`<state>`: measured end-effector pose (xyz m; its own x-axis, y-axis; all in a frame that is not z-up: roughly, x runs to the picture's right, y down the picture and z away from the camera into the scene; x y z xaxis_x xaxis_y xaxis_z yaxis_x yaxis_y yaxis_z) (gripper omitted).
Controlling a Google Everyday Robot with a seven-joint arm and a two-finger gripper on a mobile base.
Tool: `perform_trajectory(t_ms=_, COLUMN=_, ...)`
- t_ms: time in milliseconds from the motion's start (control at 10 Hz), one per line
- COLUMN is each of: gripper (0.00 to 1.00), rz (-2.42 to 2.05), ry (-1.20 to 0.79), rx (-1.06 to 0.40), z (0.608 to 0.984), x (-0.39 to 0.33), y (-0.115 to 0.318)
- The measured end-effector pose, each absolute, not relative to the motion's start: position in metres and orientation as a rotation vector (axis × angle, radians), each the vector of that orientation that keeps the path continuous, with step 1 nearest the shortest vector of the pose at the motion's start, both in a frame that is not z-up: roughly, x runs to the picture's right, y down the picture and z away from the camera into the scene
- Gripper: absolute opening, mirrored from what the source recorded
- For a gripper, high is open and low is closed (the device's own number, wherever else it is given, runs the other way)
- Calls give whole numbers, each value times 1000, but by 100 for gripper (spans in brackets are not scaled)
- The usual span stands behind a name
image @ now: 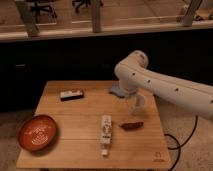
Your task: Move the arm in a circular motion
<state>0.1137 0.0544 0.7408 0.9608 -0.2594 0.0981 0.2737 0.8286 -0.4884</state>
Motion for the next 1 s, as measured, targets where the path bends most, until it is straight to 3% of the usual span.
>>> perform_trajectory(t_ms=1000, gripper=80, rz=-387, ry=-65, rx=-532, z=740, x=104, y=61)
